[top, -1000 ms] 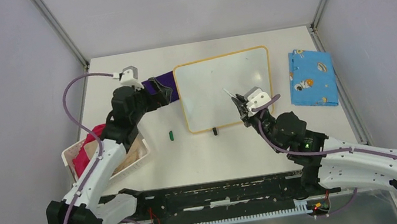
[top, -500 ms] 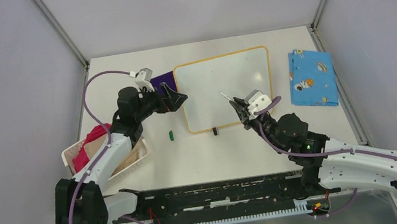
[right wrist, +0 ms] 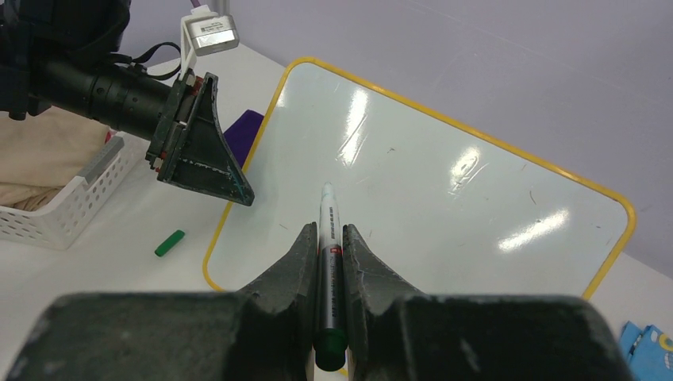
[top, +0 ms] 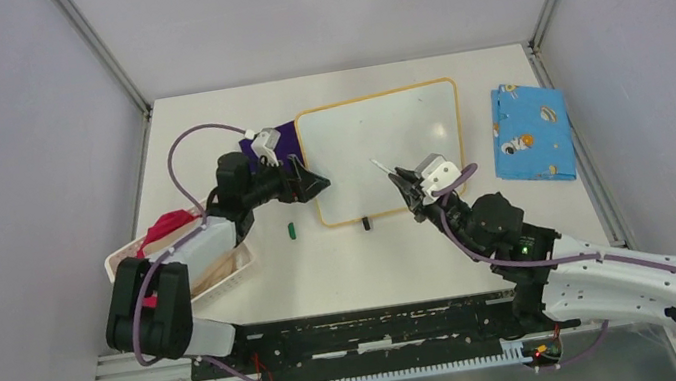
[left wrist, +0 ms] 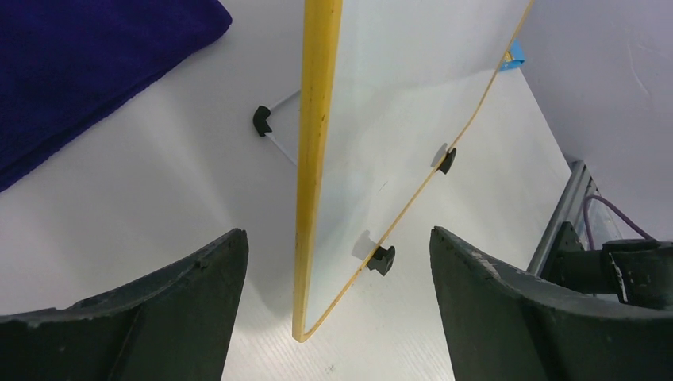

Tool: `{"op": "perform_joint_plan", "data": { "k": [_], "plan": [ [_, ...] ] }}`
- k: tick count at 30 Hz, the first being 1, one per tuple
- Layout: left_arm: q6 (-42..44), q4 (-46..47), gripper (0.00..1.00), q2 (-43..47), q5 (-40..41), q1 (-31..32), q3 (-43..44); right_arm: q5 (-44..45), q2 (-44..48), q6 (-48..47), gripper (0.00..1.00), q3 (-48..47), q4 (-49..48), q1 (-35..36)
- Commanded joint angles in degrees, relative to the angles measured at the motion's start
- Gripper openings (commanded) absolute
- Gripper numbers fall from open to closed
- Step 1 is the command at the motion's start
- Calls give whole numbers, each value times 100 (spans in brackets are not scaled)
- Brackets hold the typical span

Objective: Write a sentence on the whiteboard

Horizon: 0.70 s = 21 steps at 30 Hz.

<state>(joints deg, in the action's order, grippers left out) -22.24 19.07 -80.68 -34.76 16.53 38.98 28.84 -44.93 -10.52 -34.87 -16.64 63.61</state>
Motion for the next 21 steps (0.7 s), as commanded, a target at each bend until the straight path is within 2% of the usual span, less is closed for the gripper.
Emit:
{"op": "perform_joint_plan", "data": {
  "k": [1, 5, 11, 21],
  "plan": [
    [232, 844, 88, -298, -737, -117, 2, -101, -57, 109, 0, -81, -221, -5],
    [151, 1147, 86, -546, -1064, -160, -26, -100, -153, 172, 0, -88, -272, 1],
    [295, 1226, 83, -782, -1119, -177, -96, 31, -299, 583, 0, 73, -791, 0],
    [536, 1134, 66, -1022, -1036, -177, -112, 363, -1273, 888, 0, -407, -1261, 0]
  ]
}}
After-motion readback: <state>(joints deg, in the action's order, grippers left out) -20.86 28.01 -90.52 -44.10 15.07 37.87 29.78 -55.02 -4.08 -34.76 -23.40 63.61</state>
